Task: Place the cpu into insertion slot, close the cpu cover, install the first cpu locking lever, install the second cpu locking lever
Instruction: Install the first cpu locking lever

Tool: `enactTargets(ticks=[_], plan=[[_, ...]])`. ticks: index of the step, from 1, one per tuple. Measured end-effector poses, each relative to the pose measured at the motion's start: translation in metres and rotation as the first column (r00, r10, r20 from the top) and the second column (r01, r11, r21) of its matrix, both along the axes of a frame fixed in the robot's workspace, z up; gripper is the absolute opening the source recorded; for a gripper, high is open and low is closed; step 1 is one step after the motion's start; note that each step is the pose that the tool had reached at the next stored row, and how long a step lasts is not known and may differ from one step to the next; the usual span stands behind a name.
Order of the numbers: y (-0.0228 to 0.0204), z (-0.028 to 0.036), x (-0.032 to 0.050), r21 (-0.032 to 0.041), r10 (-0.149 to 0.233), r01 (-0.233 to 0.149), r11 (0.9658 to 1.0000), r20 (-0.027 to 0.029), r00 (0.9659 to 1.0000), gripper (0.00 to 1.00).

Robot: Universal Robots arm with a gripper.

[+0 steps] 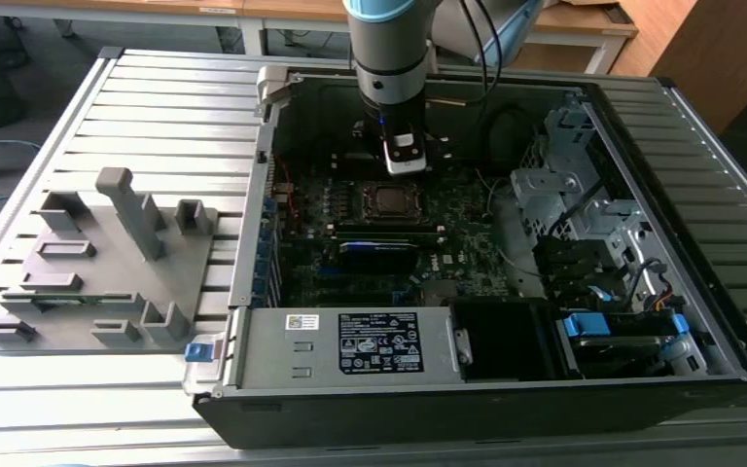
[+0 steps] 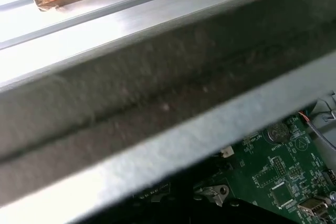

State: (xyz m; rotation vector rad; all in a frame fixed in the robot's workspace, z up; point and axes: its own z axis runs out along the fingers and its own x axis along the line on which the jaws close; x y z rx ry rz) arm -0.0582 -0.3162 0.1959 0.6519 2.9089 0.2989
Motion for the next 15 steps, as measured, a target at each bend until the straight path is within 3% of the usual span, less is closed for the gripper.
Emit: enactTargets(ticks=[11,15], plan=[[-0.0029,-0.0014,0.0000,-0.0001,0.000,0.000,1.0000,-0.0001,1.0000,0.11],[-0.0030,0.0008,0.0000,-0.0001,0.000,0.000,1.0000,0.0000,1.0000,0.11]])
